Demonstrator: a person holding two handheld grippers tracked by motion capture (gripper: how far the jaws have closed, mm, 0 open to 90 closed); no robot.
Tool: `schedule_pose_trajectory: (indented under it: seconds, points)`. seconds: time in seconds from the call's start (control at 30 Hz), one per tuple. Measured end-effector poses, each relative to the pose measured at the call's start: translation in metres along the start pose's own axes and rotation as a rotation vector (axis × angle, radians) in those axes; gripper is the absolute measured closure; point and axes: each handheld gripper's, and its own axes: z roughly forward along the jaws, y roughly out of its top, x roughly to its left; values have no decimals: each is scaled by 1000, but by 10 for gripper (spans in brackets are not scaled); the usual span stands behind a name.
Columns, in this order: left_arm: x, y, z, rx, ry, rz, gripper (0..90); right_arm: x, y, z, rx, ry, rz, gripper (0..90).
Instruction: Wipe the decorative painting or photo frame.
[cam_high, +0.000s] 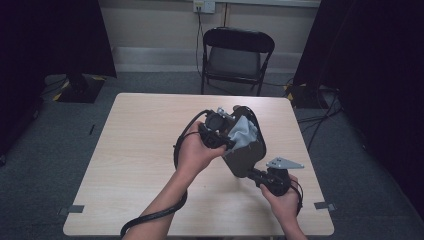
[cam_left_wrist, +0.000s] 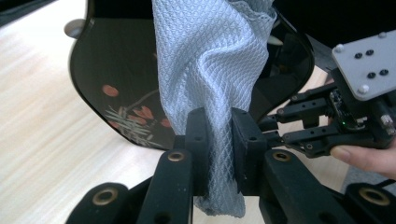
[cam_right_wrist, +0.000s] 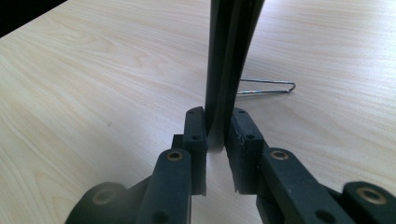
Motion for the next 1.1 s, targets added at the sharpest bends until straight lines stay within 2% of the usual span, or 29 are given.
schedule_pose_trajectory:
  seconds: [0.47,0.8,1.1]
  points:
    - [-11,-17,14,36,-26,30,786,1,1,0,-2,-1,-2,789]
    - [-1,-40,35,89,-20,-1,786,1,1,0,-4,0,-3,789]
    - [6,-63,62,138,-25,-34,786,0,1,0,-3,1,-8,788]
